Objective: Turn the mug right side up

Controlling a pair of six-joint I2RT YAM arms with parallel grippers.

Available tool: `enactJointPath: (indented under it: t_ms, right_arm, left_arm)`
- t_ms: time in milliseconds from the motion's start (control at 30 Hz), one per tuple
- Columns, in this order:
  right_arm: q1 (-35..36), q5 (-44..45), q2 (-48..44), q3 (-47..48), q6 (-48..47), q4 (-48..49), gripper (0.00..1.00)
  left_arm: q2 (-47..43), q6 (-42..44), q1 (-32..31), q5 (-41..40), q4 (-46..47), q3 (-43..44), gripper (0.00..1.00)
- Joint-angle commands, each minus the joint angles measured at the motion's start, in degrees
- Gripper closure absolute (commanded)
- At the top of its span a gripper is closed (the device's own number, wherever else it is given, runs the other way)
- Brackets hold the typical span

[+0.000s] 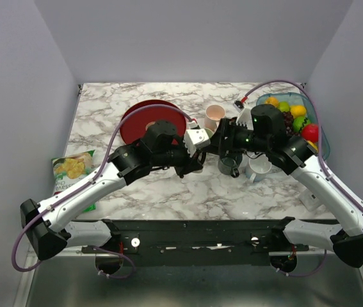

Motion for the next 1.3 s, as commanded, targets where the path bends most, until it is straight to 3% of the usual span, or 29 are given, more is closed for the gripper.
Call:
enactJointPath:
  t_ms: [0,67,400,467,500,533,733,833,867,900,967,1000,1067,1100,1200,1267]
  right_arm:
    - [0.68,-0.26,1.54,0.41,0.22,-0.81,0.25]
    - [0.77,-0.61,2.16,0.50,0.22,-1.07,0.32]
    - [1.04,-0.53,3.65,-1.52,0.75,-0.72,0.36]
    - [1.04,-0.35,4.09,-1.88,0.84,0.07,0.41]
    - [1.04,-0.27,4.44,-1.79,1.01,0.33,0.45]
    - [0.95,-0.26,4.71,-1.70,1.01,0.95,0.57]
    - [1.12,-0.61,6.38,-1.26,2.16,3.58,0.99]
    - [1.04,-0.36,5.33,-2.84,2.07,4.90,0.99]
    - [1.04,0.08,4.71,-3.71,1.98,5.69,0.99]
    - [1.12,0.70,3.93,-4.50,2.07,6.48,0.99]
    - [1.12,2.28,0.77,-7.75,2.16,9.99,1.00]
    - [1.12,2.89,-0.38,-8.90,2.68,11.31,0.99]
    - [1.13,4.83,-3.28,-11.62,2.42,14.65,0.99]
    - [1.12,5.53,-4.07,-12.41,2.42,15.27,0.99]
    - [1.04,7.81,-7.15,-15.32,0.76,18.08,0.99]
    - [1.21,8.70,-9.25,-18.55,-0.91,21.15,0.99]
  left_arm:
    - [2.01,1.29,-1.26,-4.09,5.05,3.64,1.00]
    - [2.63,1.46,-1.71,-5.57,5.22,4.08,1.00]
    - [4.92,1.90,-2.85,-7.08,5.49,5.58,1.00]
    - [5.01,2.25,-3.11,-6.64,5.49,5.58,1.00]
    - [5.01,2.43,-3.37,-6.46,5.40,5.49,1.00]
    - [4.92,2.69,-3.55,-6.20,5.49,5.40,1.00]
    - [4.31,3.84,-3.99,-5.76,5.66,4.61,1.00]
    - [3.78,4.10,-3.99,-6.37,5.84,4.09,1.00]
    - [3.60,4.01,-3.99,-6.64,6.10,3.82,0.97]
    - [3.17,3.93,-3.99,-7.25,6.45,3.39,0.81]
    - [2.81,3.23,-3.99,-7.34,7.15,2.68,0.69]
    - [2.20,2.96,-3.99,-7.34,8.12,1.72,0.50]
    - [1.67,2.61,-3.99,-7.43,8.82,0.92,0.39]
    - [1.23,2.35,-3.99,-7.69,9.18,0.14,0.27]
    - [-0.26,1.47,-3.90,-8.40,8.74,-0.83,0.10]
    - [-1.40,0.68,-3.73,-8.83,8.30,-1.27,0.03]
